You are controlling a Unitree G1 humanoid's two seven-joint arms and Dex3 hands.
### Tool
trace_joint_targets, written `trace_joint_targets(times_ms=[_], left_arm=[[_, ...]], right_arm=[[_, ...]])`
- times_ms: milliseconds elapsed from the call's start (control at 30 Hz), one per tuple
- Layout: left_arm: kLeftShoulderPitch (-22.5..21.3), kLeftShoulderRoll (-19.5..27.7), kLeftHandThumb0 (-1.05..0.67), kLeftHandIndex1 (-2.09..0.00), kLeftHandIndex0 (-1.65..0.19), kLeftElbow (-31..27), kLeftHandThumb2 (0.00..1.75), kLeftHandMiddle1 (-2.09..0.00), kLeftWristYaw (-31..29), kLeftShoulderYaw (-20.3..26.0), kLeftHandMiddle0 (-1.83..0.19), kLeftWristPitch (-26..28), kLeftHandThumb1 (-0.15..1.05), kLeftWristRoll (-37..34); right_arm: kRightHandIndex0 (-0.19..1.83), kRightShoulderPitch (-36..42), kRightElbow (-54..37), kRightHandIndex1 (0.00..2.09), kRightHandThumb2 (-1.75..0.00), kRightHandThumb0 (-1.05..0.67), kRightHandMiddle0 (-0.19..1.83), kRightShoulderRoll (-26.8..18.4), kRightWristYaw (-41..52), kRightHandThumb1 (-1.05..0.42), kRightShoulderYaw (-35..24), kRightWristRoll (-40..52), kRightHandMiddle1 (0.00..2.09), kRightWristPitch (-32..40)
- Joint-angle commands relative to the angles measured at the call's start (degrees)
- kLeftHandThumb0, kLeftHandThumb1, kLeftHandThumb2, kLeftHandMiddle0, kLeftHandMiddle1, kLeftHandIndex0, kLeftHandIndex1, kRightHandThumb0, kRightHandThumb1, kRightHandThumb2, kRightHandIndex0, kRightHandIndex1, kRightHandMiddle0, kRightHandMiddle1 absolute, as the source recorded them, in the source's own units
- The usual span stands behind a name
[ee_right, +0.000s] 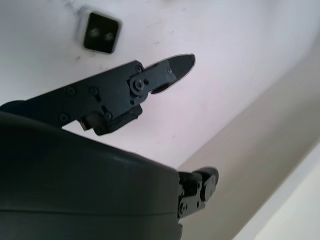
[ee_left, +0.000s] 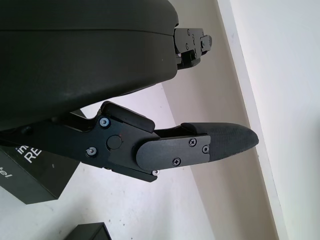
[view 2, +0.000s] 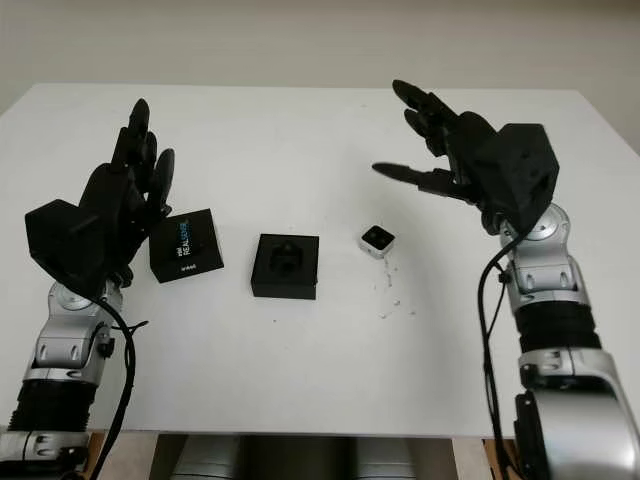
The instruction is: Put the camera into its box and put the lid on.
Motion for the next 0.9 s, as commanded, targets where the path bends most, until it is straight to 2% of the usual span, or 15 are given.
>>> trace_joint_targets(times_ms=[0,100,167,267,567,867], left_arm=[[0.60,-0.05,-0.78,-0.05,0.12,-1.24,0.52,-0.05,-0.33,0.09,0.15,0.58,1.05,-0.41],[1.07,0.02,-0.77,-0.05,0.13,-1.75,0.52,-0.05,-0.55,0.07,0.15,1.08,1.05,-0.49],[1.35,0.08,-0.76,-0.05,0.13,-2.18,0.52,-0.05,-0.56,0.16,0.15,1.45,1.05,-0.52],[1.48,0.19,-0.74,-0.05,0.13,-2.75,0.52,-0.05,-0.56,0.28,0.14,2.01,1.05,-0.56],[0.73,0.68,-0.78,-0.06,0.11,-2.13,0.53,-0.06,-1.09,0.22,0.13,2.05,1.05,-0.40],[1.25,0.92,-0.78,-0.06,0.10,-3.10,0.53,-0.06,-1.39,-0.06,0.12,2.76,1.05,0.06]], right_arm=[[0.28,-2.25,2.81,0.21,-0.04,-0.30,0.08,-2.48,-2.03,-0.81,2.19,-3.77,0.61,-3.54],[0.32,-3.87,5.76,0.20,-0.05,-0.32,0.18,-4.46,-4.57,-0.78,5.34,-9.21,0.50,-6.81],[0.30,-4.88,6.42,0.15,-0.06,-0.34,0.22,-5.62,-4.52,-0.79,7.40,-12.19,0.35,-6.98],[0.30,-6.29,7.73,0.11,-0.05,-0.28,0.28,-6.74,-2.93,-0.80,9.43,-14.13,0.19,-8.94],[0.29,-8.92,7.21,0.09,-0.06,-0.21,0.33,-9.58,-0.64,-0.82,15.72,-21.49,0.12,-12.66],[0.35,-8.90,6.88,0.09,-0.06,-0.16,0.41,-10.61,0.11,-0.83,17.66,-23.32,0.09,-18.50]])
